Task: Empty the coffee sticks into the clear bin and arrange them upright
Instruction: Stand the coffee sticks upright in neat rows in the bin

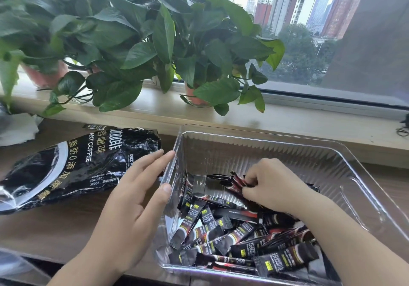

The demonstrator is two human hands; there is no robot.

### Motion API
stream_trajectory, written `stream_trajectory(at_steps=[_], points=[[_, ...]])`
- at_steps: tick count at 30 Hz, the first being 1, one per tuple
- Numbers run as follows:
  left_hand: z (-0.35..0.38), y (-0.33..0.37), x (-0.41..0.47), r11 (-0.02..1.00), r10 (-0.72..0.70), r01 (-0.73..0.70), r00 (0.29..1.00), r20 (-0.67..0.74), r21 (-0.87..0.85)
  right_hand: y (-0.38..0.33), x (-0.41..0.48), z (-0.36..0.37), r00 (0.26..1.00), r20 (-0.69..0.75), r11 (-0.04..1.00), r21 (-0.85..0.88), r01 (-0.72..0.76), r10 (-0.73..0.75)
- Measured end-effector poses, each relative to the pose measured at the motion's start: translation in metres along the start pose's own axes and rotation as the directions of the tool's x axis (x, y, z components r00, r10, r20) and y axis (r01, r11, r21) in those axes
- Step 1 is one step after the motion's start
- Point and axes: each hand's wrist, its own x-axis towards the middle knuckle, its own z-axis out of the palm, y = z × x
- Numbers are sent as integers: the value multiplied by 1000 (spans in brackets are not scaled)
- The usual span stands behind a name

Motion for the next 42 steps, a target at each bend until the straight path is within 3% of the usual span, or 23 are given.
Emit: stream_trajectory(at_steps=[3,6,8,10,13,16,18,20,23,26,31,35,38,42], points=[[-2,17,-2,986,68,-53,993,-94,157,3,-10,-11,993,-74,971,225,-77,96],[4,47,-3,924,289,-212,932,-218,318,1,-21,-23,969,-170,918,382,-103,179],[16,65,-3,896,391,-311,891,-230,317,-1,-28,-31,944,-238,880,466,-96,228],[32,75,-1,911,384,-343,907,-171,227,-2,-33,-37,920,-257,792,604,-85,294],[57,85,12,982,148,-154,987,64,108,-1,-35,-46,897,-248,651,757,-56,365],[86,83,30,993,-85,63,970,228,102,6,-34,-53,894,-158,426,904,-39,419],[100,85,41,983,-179,186,934,308,5,11,-33,-53,914,-77,275,961,-39,399],[110,89,48,936,-227,307,900,371,-172,15,-31,-49,927,-43,173,985,-24,372],[120,92,53,775,-286,485,841,459,-405,21,-28,-41,924,-20,98,995,-19,381],[125,96,53,675,-317,543,825,468,-499,23,-27,-37,928,-21,86,996,-12,373],[128,81,50,750,-397,500,864,311,-432,30,-28,-32,865,-64,36,998,54,498],[128,71,51,792,-448,454,886,116,-408,39,-34,-26,861,-48,162,986,-41,507],[128,70,49,715,-456,472,874,168,-516,34,-39,-17,911,14,289,946,-146,413],[130,72,49,624,-411,496,865,287,-603,27,-40,-11,939,17,316,940,-132,342]])
